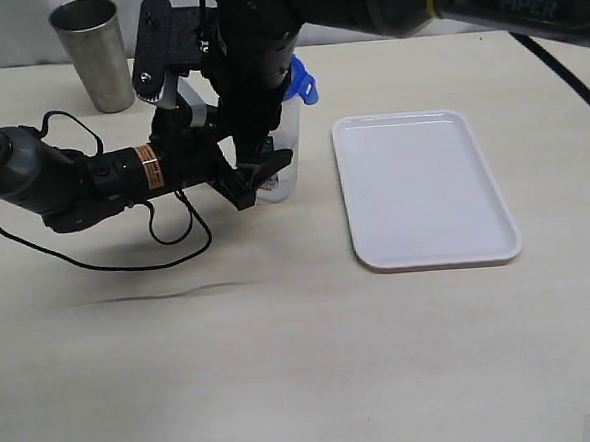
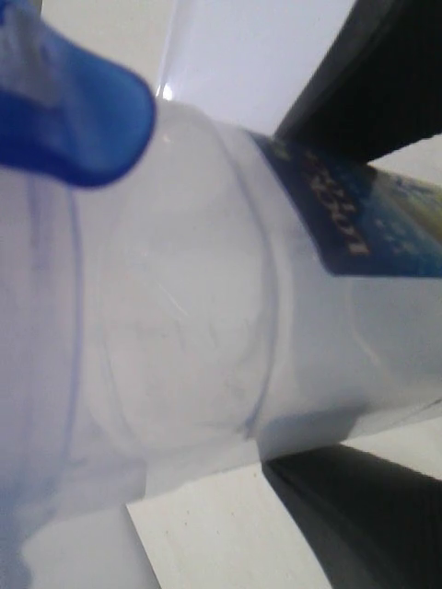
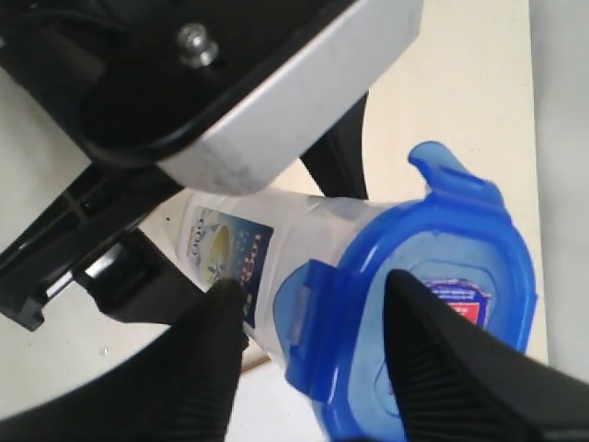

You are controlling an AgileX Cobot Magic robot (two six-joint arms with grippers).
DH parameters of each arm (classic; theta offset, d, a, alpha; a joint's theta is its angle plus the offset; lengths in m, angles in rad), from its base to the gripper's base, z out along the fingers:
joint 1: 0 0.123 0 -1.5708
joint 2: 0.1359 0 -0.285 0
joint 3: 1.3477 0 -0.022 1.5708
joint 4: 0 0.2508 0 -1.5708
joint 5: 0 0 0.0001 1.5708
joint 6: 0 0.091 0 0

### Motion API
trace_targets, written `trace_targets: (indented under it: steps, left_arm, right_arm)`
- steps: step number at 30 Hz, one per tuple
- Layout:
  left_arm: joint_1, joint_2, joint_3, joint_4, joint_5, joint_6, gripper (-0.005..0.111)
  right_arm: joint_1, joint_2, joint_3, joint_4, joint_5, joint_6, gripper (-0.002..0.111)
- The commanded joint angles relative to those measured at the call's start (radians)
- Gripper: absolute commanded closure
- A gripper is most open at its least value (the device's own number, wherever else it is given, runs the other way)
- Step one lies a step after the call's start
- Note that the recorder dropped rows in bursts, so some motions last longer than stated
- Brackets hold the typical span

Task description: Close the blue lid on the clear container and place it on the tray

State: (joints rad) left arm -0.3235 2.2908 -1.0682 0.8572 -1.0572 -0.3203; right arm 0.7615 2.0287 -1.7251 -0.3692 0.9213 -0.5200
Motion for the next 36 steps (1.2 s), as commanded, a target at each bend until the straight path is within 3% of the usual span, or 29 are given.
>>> trace_targets:
  steps: [1, 24, 28, 33, 36]
  left_arm:
    - [-0.003, 0.003, 0.008, 0.046, -0.003, 0.005, 0.107]
    - [-0.003, 0.003, 0.008, 0.046, 0.006, 0.005, 0.107]
    - [-0.003, 0.003, 0.008, 0.046, 0.006, 0.005, 0.107]
    - [-0.003, 0.003, 0.008, 0.046, 0.006, 0.005, 0.107]
    - [-0.003, 0.003, 0.008, 0.046, 0.006, 0.005, 0.107]
  right_arm:
    - [-0.014, 0.01, 0.039, 0.132, 0.093, 0.008, 0.063]
    - [-0.03, -0.141, 0.039, 0.297, -0.046, 0.046, 0.063]
    - [-0.073, -0.147, 0.039, 0.297, -0.052, 0.095, 0.063]
    - [-0.174, -0.147, 0.03, 0.321, -0.043, 0.333, 0.063]
    - [-0.239, -0.147, 0.03, 0.443, -0.007, 0.352, 0.063]
